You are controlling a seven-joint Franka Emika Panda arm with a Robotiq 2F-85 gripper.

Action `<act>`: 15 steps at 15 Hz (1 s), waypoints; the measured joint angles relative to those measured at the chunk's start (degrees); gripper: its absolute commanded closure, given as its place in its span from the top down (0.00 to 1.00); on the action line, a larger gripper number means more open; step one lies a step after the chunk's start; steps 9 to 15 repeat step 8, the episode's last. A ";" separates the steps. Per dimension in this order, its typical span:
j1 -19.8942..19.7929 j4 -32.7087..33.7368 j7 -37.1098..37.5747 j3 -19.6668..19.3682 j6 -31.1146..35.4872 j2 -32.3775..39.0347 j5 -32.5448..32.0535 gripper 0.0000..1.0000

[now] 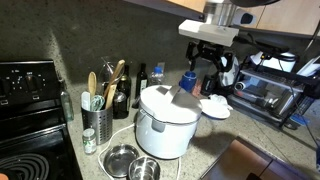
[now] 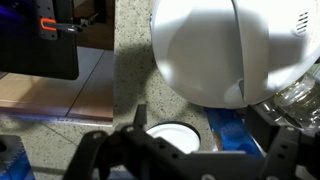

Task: Take a wooden spoon from the utensil holder, use it to mix in the rice cooker, put the spoon back in the holder, then close the rice cooker lid

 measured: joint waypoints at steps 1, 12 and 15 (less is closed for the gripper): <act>0.01 0.00 0.00 0.31 0.00 -0.30 -0.48 1.00; 0.33 0.00 -0.07 0.53 0.00 -1.00 -0.84 1.00; 0.33 0.00 -0.07 0.53 0.00 -1.00 -0.84 1.00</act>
